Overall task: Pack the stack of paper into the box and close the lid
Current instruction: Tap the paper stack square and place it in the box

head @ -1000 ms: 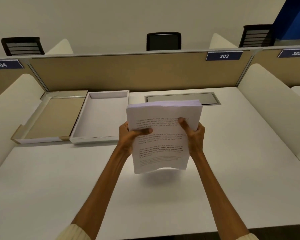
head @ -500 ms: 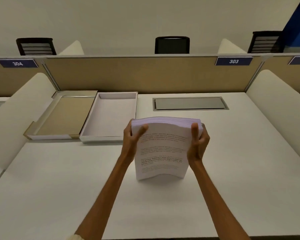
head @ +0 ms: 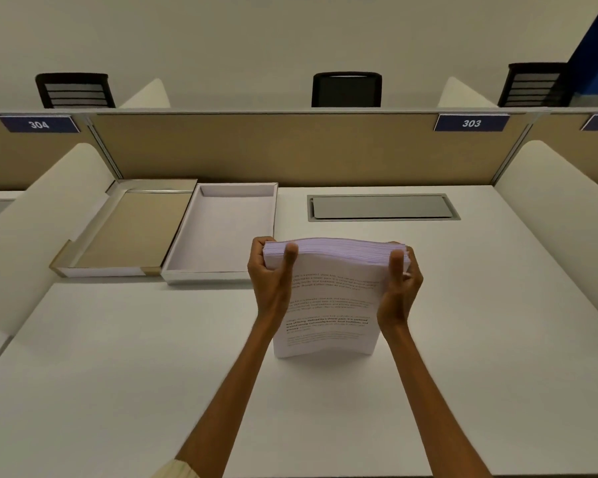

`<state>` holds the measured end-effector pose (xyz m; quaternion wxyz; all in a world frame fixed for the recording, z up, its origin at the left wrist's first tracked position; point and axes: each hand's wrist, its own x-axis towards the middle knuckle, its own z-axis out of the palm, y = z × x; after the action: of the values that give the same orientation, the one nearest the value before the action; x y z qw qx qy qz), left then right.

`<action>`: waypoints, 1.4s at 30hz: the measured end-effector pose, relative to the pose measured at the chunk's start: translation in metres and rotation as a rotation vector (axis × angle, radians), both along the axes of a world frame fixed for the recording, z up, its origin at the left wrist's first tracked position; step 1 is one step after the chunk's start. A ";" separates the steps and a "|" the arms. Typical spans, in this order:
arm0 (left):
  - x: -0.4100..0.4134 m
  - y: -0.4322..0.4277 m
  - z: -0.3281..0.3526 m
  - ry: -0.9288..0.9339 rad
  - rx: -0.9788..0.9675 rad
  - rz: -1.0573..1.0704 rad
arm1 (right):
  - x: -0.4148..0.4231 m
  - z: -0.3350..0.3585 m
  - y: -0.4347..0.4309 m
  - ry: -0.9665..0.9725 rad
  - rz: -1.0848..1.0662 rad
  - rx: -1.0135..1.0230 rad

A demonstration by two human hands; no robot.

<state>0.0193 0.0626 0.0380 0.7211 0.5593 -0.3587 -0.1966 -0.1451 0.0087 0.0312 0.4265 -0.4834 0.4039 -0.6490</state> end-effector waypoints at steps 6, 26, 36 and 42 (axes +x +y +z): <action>0.006 0.015 -0.047 0.046 0.108 -0.203 | -0.020 -0.048 0.019 0.075 0.215 0.101; 0.023 0.017 -0.099 0.076 0.228 -0.287 | -0.015 -0.076 0.008 0.176 0.259 0.217; 0.038 -0.001 -0.095 -0.058 0.465 -0.186 | 0.002 -0.077 -0.017 0.293 0.255 0.345; 0.061 -0.004 -0.076 -0.094 0.572 -0.135 | 0.026 -0.077 -0.035 0.402 0.283 0.413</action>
<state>0.0802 0.0584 -0.0384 0.5021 0.7231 -0.3582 -0.3109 -0.1196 -0.0260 -0.0454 0.5133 -0.5566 0.5320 -0.3791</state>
